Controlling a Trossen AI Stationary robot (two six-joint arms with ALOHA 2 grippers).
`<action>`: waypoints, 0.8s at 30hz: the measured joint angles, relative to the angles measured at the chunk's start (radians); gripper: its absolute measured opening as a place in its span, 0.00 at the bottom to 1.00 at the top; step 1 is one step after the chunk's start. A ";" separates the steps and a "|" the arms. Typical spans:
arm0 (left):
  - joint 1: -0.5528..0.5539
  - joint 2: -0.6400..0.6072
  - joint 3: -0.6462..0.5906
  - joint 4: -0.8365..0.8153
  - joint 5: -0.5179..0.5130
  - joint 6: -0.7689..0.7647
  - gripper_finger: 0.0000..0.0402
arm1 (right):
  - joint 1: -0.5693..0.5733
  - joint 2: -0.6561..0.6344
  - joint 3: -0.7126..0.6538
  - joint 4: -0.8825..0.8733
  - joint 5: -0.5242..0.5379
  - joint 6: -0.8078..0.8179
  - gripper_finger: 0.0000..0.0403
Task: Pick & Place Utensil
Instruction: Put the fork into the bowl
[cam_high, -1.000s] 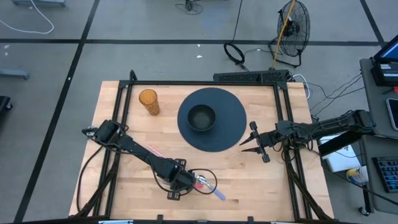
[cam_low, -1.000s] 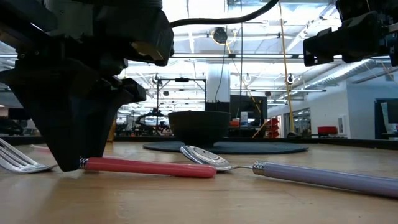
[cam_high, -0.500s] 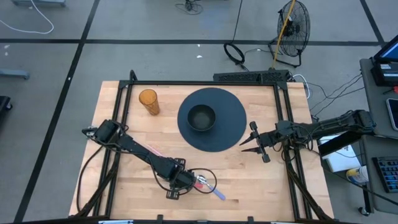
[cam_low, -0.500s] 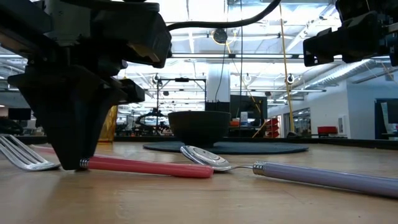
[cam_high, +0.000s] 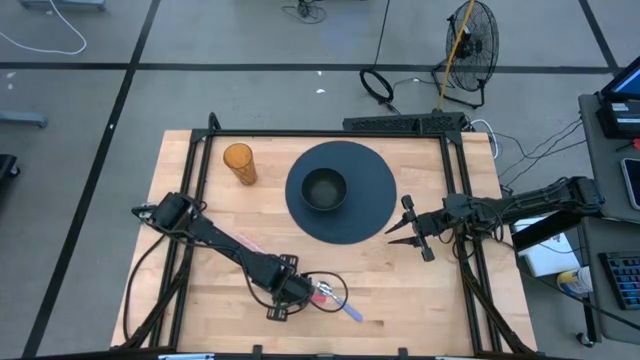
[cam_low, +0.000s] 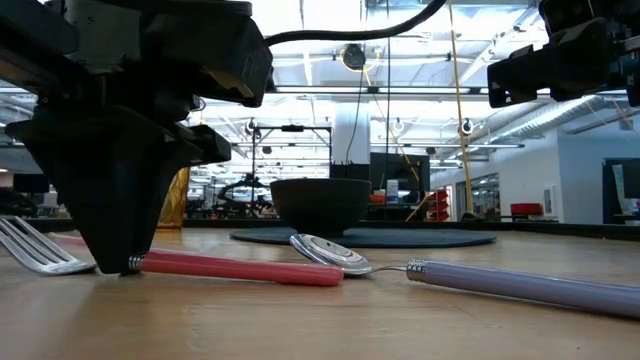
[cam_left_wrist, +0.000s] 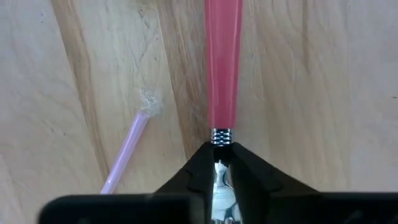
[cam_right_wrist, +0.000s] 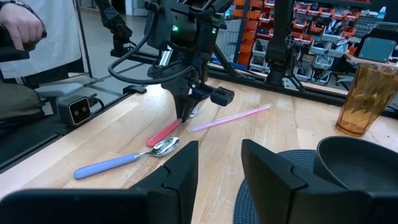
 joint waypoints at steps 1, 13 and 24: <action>-0.002 0.000 0.000 0.009 -0.006 0.001 0.17 | 0.000 0.000 0.000 0.000 0.000 0.000 0.29; -0.011 -0.003 -0.057 0.072 -0.046 -0.025 0.28 | 0.000 0.000 0.000 0.000 0.000 0.001 0.29; -0.010 -0.005 -0.070 0.100 -0.067 -0.018 0.10 | 0.000 0.000 0.000 0.000 0.000 0.008 0.29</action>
